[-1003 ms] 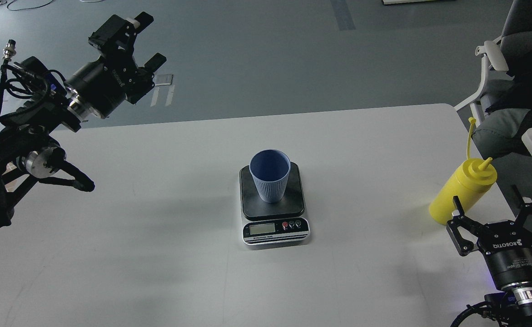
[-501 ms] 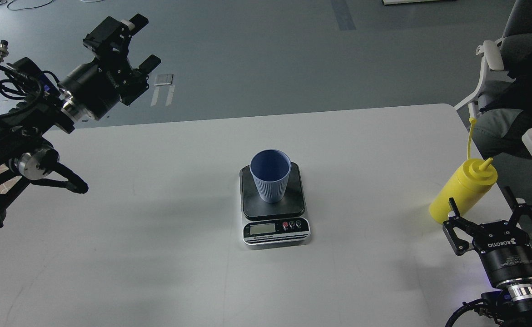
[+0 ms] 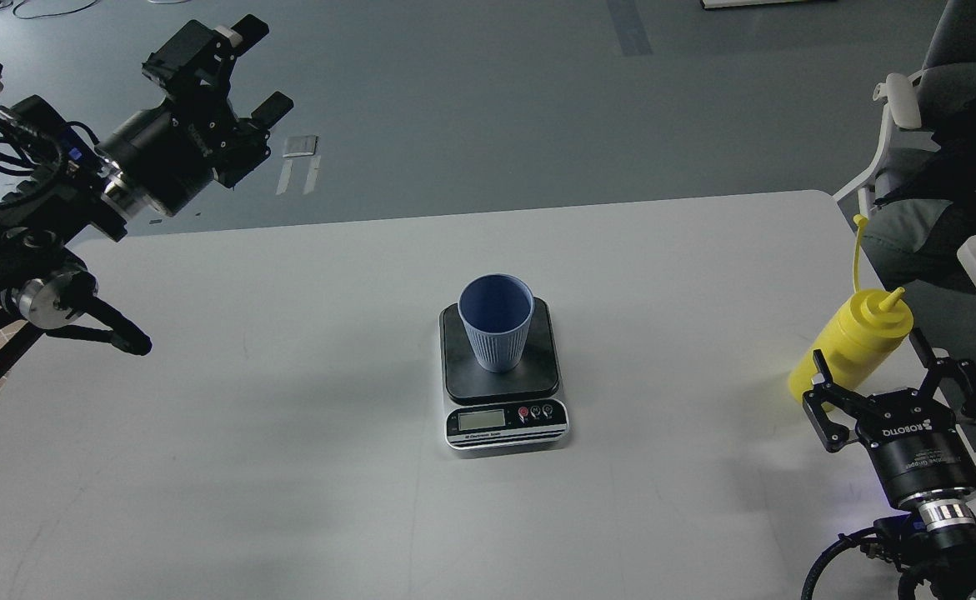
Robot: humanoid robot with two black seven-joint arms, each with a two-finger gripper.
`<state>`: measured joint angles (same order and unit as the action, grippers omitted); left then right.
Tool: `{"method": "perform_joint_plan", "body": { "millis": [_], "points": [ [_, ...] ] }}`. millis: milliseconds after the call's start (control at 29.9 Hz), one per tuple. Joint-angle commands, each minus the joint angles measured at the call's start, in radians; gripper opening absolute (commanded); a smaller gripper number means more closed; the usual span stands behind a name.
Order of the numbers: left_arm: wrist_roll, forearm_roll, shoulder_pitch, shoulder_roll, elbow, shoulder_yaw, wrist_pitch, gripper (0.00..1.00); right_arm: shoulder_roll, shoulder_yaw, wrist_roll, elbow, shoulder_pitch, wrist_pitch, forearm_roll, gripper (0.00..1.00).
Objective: Pour seasoning into cup on scale with both arms
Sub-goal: 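Move the right gripper to the yellow bottle and grasp it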
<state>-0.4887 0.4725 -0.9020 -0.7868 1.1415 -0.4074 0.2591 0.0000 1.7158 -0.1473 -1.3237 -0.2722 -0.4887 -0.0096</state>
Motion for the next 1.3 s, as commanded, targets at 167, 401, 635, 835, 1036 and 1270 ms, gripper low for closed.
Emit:
{"method": "perform_joint_plan", "body": {
  "millis": [167,401,635,835,1036,1270],
  "points": [
    [0.0,0.0,0.0,-0.005,0.0,0.006,0.0,0.98,0.0,0.005,0.0,0.096,0.047,0.0,0.002,1.0],
    [0.0,0.002,0.002,-0.019,0.004,0.01,0.0,0.98,0.0,0.018,0.0,0.118,0.106,0.0,0.0,1.0],
    [0.0,0.038,0.008,-0.017,0.004,0.01,0.0,0.98,0.0,0.018,0.002,0.129,0.134,0.0,-0.003,1.0],
    [0.0,0.041,0.009,-0.022,0.004,0.01,0.0,0.98,0.0,0.019,0.002,0.167,0.16,0.0,-0.006,1.0],
    [0.0,0.041,0.015,-0.023,0.004,0.012,0.0,0.98,0.0,0.019,0.003,0.189,0.183,0.0,-0.026,0.96],
    [0.0,0.043,0.025,-0.023,0.004,0.01,0.0,0.98,0.0,0.027,0.097,0.184,0.18,0.0,-0.157,0.48]
  ]
}}
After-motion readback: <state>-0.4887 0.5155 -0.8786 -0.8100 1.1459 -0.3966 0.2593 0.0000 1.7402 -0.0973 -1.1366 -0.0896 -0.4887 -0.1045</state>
